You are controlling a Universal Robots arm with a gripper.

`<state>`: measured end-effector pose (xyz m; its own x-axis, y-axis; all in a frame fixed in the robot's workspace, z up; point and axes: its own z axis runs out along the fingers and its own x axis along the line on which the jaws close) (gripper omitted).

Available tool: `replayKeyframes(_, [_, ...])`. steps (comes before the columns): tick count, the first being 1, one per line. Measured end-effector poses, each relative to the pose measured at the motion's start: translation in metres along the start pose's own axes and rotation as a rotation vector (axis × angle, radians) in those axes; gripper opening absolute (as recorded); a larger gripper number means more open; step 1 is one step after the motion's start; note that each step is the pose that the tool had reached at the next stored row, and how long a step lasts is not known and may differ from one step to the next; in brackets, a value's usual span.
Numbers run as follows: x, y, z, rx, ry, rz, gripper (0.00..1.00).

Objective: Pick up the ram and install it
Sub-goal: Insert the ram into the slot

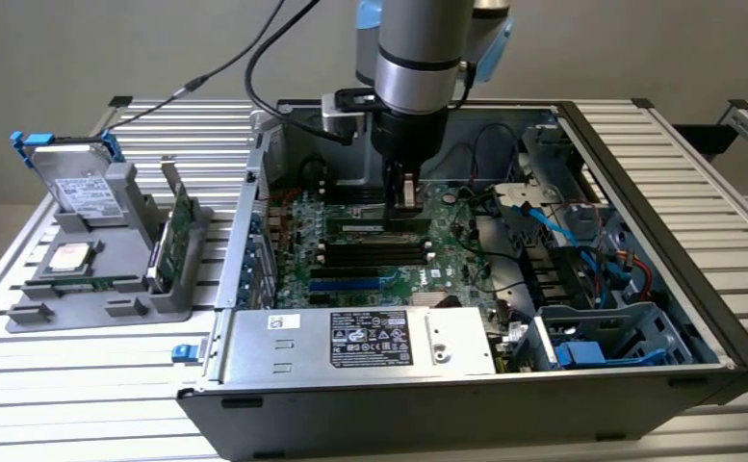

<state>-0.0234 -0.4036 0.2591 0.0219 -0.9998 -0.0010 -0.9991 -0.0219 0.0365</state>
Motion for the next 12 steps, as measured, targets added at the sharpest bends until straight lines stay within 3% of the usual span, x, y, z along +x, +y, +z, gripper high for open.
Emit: replayKeyframes(12, [0.004, 0.0013, 0.0218, 0.0001, -0.0005, 0.012, 0.13])
